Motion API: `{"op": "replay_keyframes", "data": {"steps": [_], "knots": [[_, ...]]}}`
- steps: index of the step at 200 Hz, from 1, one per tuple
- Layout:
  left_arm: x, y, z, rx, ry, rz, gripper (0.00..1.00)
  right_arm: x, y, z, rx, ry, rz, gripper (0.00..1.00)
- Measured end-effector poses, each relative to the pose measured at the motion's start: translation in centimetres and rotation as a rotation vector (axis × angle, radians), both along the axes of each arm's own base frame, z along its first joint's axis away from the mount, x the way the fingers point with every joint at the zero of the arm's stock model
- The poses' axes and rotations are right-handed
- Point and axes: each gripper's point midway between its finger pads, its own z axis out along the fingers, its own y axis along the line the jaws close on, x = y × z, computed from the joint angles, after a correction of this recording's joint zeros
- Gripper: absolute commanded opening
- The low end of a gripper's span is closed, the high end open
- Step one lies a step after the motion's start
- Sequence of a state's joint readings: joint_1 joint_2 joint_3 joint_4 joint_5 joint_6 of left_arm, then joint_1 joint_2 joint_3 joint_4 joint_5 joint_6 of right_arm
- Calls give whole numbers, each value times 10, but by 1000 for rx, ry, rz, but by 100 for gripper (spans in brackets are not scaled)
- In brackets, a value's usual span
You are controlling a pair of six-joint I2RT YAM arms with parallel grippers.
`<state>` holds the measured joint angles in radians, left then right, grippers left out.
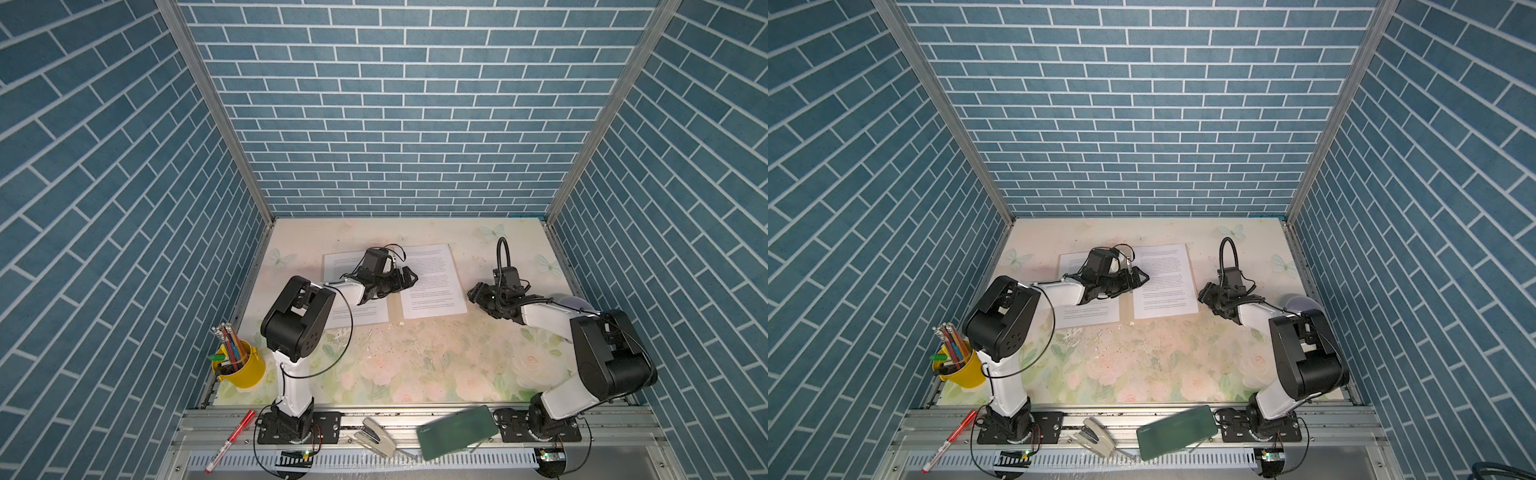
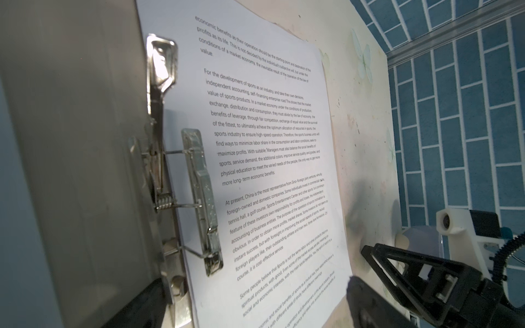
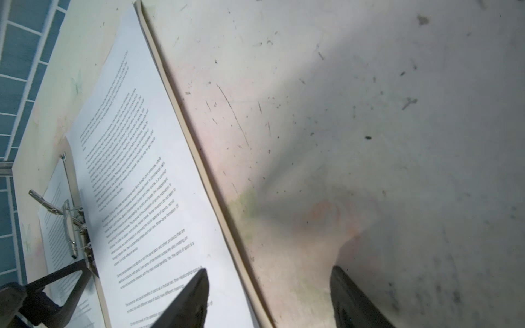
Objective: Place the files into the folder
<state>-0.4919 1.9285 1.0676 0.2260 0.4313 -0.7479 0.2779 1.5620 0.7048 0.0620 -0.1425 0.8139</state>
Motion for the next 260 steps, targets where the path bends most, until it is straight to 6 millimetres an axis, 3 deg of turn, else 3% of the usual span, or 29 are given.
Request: {"op": "replay_keyframes", "data": {"steps": [57,112,186,223,260], "knots": [[-8,-18,1,-16,6,-22,100,3,-17,-1,-18,10,-23,68],[-3,-9,7,23,-9,-7,100,3,-22,4,-21,1,-29,68],[26,21,27,47,-69,41,100,6,-26,9,-33,-24,-22,69],[47,14,43,37,-126,15,100,12,-30,12,-26,-49,-35,69],[66,11,31,32,-123,-6,100,13,-34,11,-22,-54,-44,69]]}}
